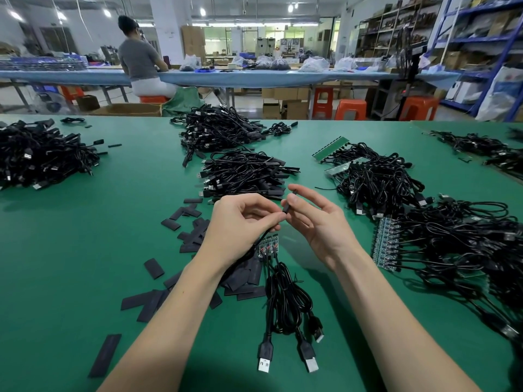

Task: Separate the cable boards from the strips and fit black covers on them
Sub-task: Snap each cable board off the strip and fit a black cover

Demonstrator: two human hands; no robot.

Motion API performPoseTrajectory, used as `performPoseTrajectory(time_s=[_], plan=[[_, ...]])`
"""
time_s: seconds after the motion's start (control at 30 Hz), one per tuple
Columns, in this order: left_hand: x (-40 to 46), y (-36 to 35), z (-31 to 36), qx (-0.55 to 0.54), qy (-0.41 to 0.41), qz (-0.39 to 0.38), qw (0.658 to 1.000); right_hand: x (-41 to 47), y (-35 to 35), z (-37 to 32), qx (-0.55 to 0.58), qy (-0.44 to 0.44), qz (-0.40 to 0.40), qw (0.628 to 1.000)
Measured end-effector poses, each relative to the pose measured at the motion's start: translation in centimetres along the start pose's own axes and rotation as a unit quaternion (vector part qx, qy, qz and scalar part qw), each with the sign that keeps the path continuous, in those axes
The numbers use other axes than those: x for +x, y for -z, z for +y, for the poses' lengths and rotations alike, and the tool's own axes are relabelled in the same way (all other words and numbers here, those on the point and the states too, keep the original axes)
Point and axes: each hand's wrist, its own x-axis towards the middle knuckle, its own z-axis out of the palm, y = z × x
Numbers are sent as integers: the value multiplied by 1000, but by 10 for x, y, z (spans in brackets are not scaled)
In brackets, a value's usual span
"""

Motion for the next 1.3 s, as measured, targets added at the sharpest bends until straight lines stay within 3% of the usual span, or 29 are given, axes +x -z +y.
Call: performPoseTrajectory(time_s=[1.3], plan=[[4,5,-10,14,-1,15,1000,-2,-5,14,8,37,6,999]])
